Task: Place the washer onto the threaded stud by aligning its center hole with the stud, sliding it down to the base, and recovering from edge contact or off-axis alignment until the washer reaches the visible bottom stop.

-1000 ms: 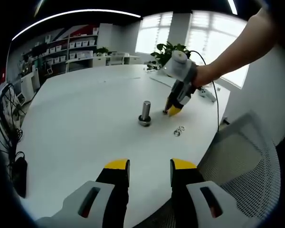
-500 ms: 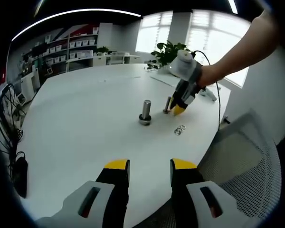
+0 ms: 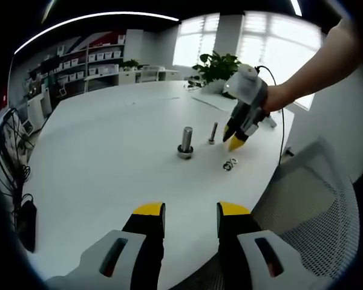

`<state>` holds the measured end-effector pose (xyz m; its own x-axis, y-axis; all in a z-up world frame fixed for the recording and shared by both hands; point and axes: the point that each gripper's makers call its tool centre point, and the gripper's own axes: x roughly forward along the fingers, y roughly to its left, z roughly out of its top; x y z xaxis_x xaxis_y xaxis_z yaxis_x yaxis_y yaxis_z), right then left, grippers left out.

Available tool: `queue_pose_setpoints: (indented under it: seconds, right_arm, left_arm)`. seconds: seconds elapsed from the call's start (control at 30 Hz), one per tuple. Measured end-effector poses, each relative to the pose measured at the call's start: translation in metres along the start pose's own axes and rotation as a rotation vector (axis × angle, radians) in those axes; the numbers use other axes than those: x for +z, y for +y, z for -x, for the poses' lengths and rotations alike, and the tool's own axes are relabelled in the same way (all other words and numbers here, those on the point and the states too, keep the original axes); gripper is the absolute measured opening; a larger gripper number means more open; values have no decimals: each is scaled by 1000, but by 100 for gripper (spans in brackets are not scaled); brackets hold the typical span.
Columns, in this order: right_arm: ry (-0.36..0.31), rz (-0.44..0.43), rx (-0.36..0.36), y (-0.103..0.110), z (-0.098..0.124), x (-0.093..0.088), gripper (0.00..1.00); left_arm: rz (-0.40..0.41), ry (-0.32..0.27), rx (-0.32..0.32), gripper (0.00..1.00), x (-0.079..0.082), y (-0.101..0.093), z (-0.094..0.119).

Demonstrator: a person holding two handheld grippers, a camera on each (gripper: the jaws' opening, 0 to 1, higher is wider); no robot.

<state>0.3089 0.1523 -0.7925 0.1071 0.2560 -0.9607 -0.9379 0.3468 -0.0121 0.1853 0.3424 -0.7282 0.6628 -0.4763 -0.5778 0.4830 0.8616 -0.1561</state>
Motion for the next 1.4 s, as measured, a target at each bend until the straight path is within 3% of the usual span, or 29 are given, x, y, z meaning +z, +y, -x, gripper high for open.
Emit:
queue_pose_setpoints:
  seconds: [0.5, 0.87, 1.23, 1.27, 1.4]
  right_arm:
    - [-10, 84, 43, 26, 4, -7, 27]
    - [-11, 158, 70, 48, 1, -1, 28]
    - [47, 225, 61, 47, -6, -8, 27]
    - [29, 230, 64, 48, -6, -5, 26]
    - [39, 214, 60, 47, -5, -5, 26]
  left_arm:
    - [6, 0, 9, 32, 0, 3, 1]
    - [6, -2, 8, 32, 0, 3, 1]
    - [5, -2, 7, 32, 0, 3, 1]
    - [4, -2, 7, 32, 0, 3, 1]
    - [7, -5, 9, 32, 0, 3, 1]
